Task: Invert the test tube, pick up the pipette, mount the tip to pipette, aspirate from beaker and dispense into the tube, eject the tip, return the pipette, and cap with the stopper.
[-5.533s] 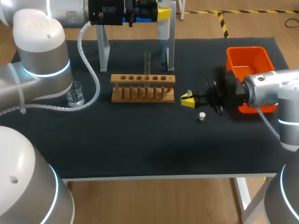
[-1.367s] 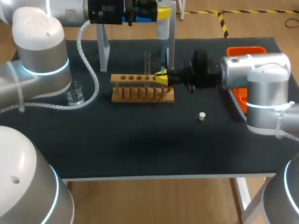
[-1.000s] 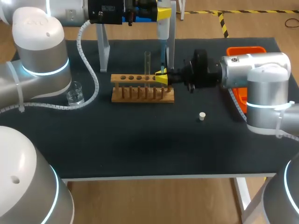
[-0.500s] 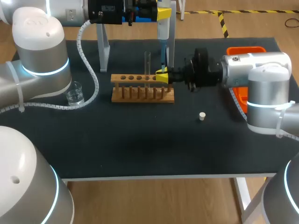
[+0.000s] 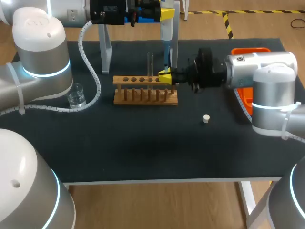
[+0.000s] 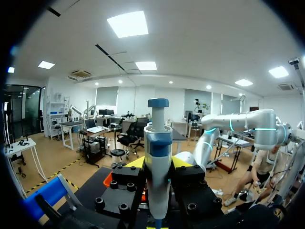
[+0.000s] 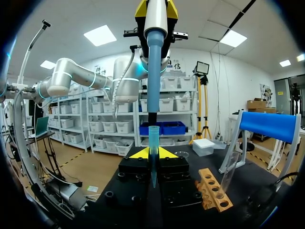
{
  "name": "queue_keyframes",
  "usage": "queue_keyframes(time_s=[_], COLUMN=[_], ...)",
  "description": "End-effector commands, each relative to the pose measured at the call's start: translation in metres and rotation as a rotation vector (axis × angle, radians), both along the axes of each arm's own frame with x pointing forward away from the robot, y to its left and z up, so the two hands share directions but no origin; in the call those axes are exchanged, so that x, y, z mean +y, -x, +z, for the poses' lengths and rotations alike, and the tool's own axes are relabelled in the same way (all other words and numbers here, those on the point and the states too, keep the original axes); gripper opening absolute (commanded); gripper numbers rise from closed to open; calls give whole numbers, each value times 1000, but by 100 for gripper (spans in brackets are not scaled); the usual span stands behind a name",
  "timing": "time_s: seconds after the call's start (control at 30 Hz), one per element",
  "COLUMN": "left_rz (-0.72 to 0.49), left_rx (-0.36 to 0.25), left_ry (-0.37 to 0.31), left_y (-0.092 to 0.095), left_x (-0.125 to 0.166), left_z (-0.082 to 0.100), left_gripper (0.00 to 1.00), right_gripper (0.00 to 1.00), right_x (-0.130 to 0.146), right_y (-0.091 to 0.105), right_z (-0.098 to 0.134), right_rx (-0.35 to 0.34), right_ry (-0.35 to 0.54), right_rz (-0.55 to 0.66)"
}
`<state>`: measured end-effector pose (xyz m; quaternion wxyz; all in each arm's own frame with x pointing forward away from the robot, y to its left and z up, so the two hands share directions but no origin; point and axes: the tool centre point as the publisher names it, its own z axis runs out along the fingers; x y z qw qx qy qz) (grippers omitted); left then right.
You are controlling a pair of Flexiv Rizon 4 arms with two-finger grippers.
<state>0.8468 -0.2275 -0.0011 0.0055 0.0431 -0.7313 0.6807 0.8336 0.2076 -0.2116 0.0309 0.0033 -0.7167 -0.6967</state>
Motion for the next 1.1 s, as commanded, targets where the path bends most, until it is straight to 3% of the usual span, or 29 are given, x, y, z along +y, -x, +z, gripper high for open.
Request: queue_keyframes(time_s=[0.03,1.1], left_rz=[-2,-2], left_rx=[1,1], left_ry=[-3,-3], left_y=[0,0], left_x=[0,0], left_z=[1,1], left_gripper=[0,0], right_gripper=[0,0], right_x=[-1,-2], right_y=[0,0], right_z=[1,8], right_rx=[2,-8], right_ry=[5,6], right_rz=[3,2])
